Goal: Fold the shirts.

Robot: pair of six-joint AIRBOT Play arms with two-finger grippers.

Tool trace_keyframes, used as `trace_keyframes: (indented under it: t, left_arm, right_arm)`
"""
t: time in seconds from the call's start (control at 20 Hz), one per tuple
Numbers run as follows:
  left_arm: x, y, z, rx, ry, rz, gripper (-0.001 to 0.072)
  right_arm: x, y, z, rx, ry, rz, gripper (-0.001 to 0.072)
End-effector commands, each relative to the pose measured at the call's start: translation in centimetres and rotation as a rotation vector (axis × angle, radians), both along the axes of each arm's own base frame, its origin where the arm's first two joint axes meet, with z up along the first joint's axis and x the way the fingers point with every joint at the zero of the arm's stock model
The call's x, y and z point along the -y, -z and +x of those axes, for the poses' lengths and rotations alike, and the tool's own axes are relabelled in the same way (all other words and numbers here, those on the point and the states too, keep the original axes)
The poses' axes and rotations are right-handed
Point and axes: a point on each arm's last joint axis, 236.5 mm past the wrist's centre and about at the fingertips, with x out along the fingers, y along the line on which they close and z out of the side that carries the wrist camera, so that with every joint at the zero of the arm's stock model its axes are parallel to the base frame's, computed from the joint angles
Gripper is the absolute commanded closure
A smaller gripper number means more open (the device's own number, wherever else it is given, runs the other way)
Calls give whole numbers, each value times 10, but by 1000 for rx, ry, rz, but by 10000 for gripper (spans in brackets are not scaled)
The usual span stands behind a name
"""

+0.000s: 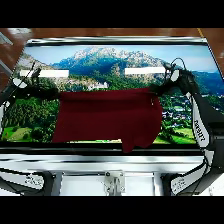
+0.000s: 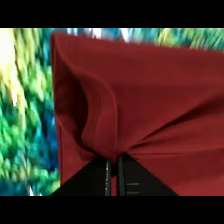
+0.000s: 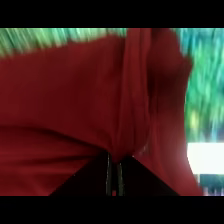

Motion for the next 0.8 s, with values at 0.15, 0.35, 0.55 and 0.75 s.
trace_keyframes:
  t: [0.15,0.35,0.55,0.75]
  left_arm:
    - [7,26,-30,-183,-25,-40,615]
    - [-2,2,-31,-192,-13,-58,368]
    - [-47,-37,-85,-343,21,-32,-6]
    - [-62,-12,-182,-519,-78,-134,-7]
  right_arm:
    - [-8,29,-47,-200,32,34,611]
    - [-17,1,-44,-150,1,72,53]
    - [63,-52,-89,-226,-26,-181,66]
    - [91,-49,-174,-384,87,8,109]
